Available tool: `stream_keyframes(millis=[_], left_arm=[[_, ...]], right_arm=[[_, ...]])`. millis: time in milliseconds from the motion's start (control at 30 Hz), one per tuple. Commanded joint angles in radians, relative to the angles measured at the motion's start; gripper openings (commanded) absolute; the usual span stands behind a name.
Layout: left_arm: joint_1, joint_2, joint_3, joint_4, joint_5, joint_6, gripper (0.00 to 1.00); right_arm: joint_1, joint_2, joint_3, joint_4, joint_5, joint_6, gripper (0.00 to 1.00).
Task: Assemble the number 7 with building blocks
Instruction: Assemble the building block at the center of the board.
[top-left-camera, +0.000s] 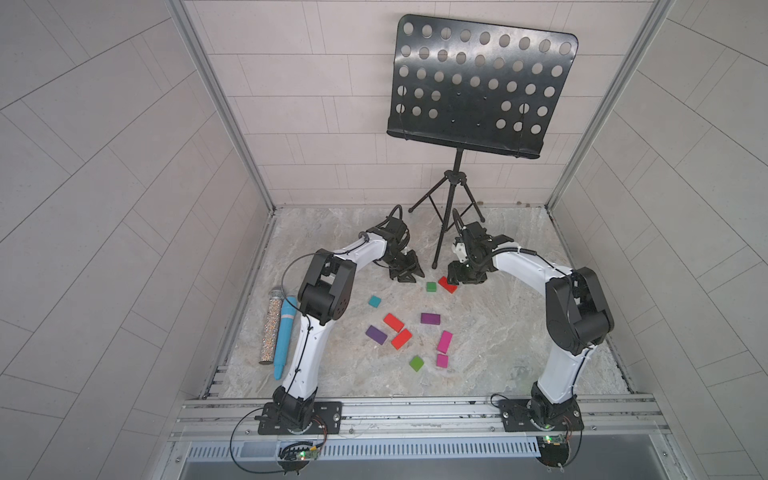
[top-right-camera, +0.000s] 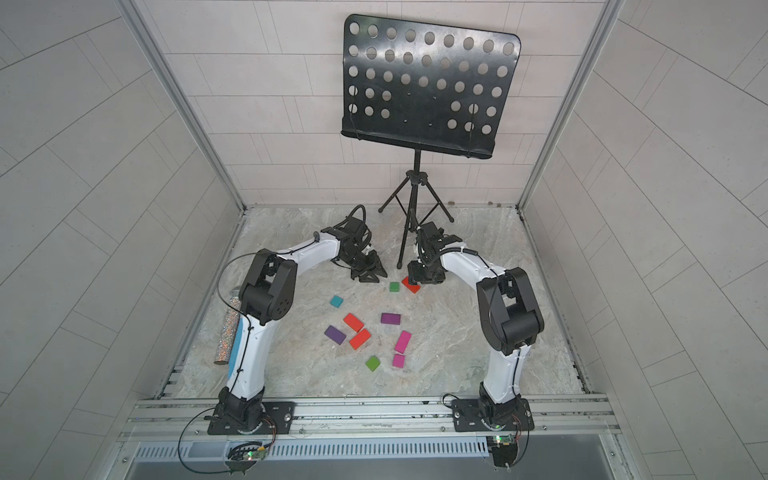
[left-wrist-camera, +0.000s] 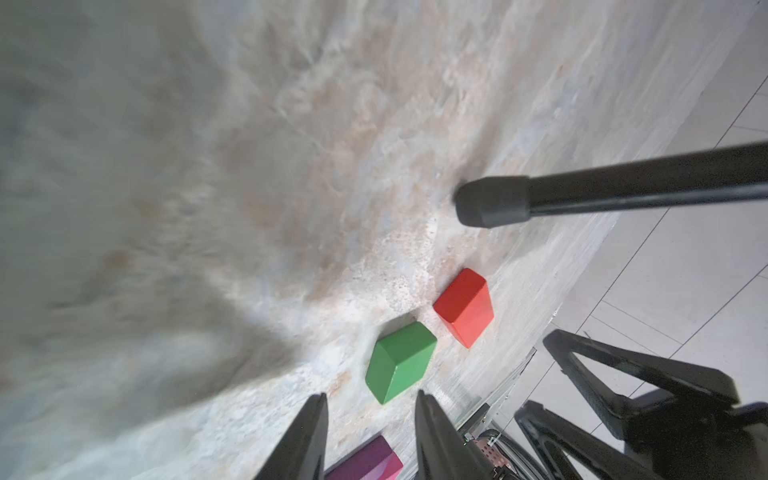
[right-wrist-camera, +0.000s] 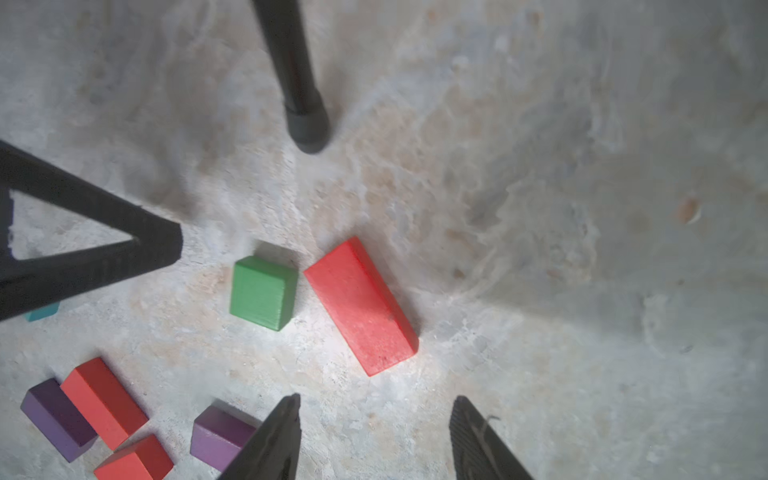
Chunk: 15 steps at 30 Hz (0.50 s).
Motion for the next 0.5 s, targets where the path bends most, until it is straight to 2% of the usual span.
stream_keyframes(millis=[0,300,467], left_arm=[[0.024,-0.063,-0.011,-0.059,-0.007,0.056,0.42],[0.043,-0.092,-0.060,-0.065,-0.003,0.068,0.49],[0.046,-0.098,-0.077,-0.059,0.001,0.065,0.49]], right_arm=[[0.047,0.054,0.061,-0.103,0.121,-0.212,0.63],[0.051,0.162,0.132,-0.123,0.147,-0.300,0.60],[0.054,0.202,0.152,-0.130,0.144,-0.332,0.59]])
